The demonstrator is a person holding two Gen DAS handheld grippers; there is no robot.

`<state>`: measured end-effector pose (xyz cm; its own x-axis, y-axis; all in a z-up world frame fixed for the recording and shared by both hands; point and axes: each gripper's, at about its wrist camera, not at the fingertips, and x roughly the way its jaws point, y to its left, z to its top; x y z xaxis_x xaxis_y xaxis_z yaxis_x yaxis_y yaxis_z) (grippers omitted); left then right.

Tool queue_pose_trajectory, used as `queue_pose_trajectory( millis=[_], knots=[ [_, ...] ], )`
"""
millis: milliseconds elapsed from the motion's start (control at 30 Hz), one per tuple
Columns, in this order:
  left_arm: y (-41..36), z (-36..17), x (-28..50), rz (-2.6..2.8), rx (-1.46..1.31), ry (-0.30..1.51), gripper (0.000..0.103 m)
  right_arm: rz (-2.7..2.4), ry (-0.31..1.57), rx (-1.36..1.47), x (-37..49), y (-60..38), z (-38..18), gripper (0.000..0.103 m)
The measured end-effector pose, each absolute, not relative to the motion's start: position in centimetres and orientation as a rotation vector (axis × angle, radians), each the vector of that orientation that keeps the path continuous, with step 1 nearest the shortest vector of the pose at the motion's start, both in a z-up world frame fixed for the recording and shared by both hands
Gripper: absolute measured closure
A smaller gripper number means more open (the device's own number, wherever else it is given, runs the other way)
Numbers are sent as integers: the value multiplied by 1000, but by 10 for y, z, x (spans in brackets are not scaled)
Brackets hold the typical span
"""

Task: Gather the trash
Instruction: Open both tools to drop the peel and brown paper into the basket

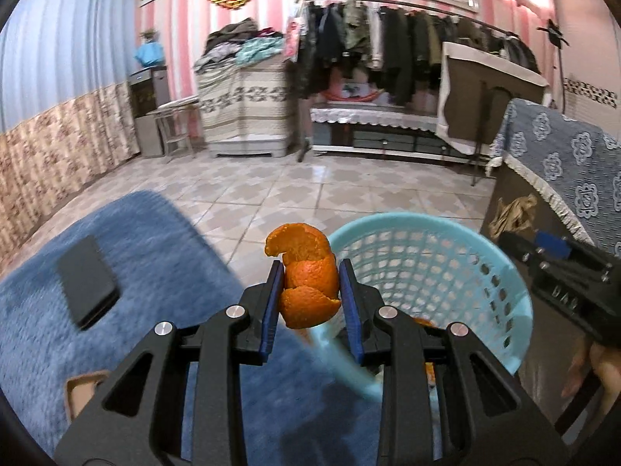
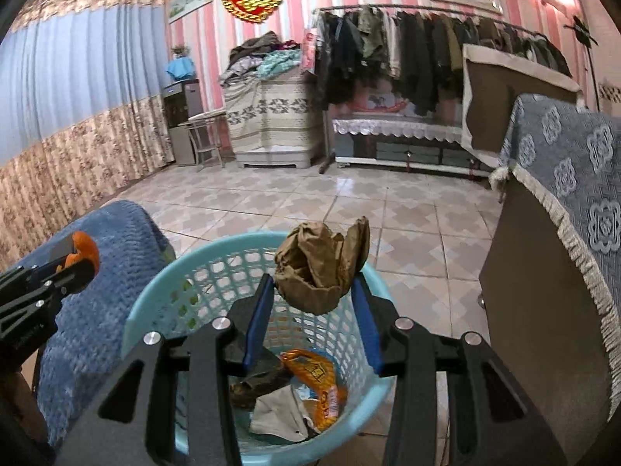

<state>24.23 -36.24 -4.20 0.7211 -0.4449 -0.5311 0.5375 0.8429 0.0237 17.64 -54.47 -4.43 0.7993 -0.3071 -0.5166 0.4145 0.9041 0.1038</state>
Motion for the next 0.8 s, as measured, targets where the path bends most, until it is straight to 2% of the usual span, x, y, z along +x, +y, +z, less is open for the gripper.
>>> queue_pose_trajectory(
  millis=[333,367,400,500,667,800],
  knots=[
    [-416,-47,249,-622,246,529,72,-420,513,259,173,-562,-49,62],
    [-416,-47,251,-613,251,527,64,-422,511,267,172,-562,-49,62],
    [-416,-47,252,-605,256,526,48,-423,510,271,172,-563,-50,62],
    [-410,-40,254,-561,250,492,28,-421,510,276,172,-563,-51,62],
    [-397,-29,256,-482,248,462,10,-418,518,252,176,-557,-51,62],
    [-378,-22,257,-442,234,466,6,-418,518,234,178,-553,-50,62]
  ],
)
